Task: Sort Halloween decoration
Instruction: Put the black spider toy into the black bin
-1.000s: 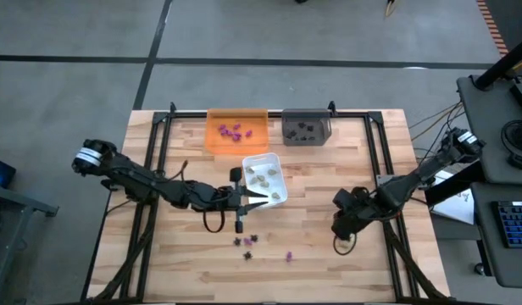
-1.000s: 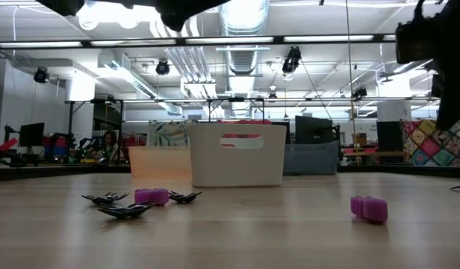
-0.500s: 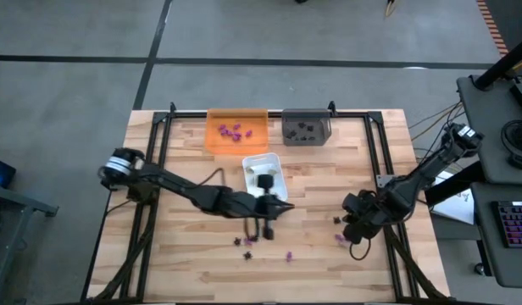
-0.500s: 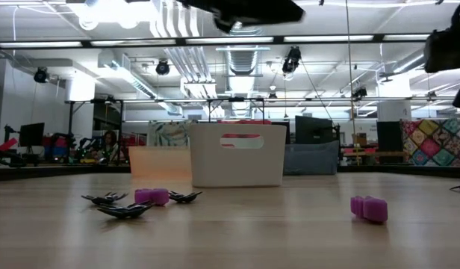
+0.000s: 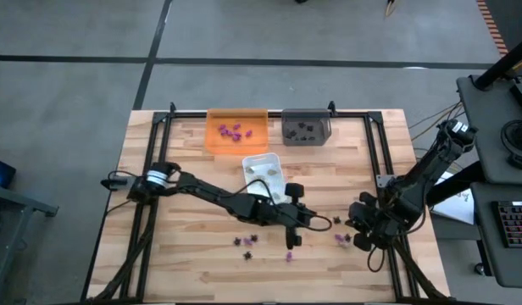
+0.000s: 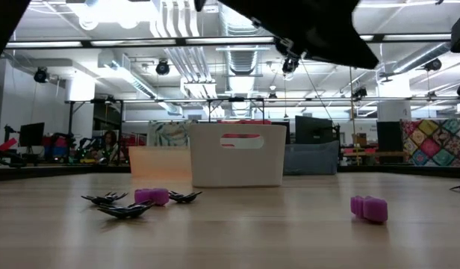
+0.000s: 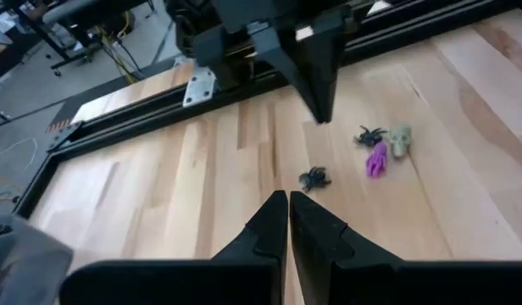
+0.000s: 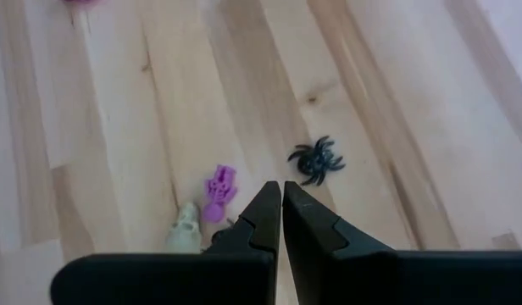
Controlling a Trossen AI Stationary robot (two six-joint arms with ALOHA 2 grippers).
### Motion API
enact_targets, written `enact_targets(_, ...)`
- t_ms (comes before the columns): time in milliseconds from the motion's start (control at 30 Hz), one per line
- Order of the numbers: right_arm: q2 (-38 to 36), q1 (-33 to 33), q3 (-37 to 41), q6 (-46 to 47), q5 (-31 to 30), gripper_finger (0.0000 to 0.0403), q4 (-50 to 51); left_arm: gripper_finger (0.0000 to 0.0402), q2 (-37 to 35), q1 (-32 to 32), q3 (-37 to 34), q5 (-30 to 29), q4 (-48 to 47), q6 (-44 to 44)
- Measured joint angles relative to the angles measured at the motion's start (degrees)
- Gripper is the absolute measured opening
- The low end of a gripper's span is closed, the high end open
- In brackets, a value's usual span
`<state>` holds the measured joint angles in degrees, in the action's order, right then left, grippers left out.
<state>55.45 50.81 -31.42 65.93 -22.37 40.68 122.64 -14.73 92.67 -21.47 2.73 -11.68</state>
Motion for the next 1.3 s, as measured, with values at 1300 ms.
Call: enact_targets(1300, 1.23, 0.17, 6.41, 7.39, -2.69, 0.0009, -6.64, 0.0000, 10.24, -0.51, 5.13, 2.14, 9.20, 6.48)
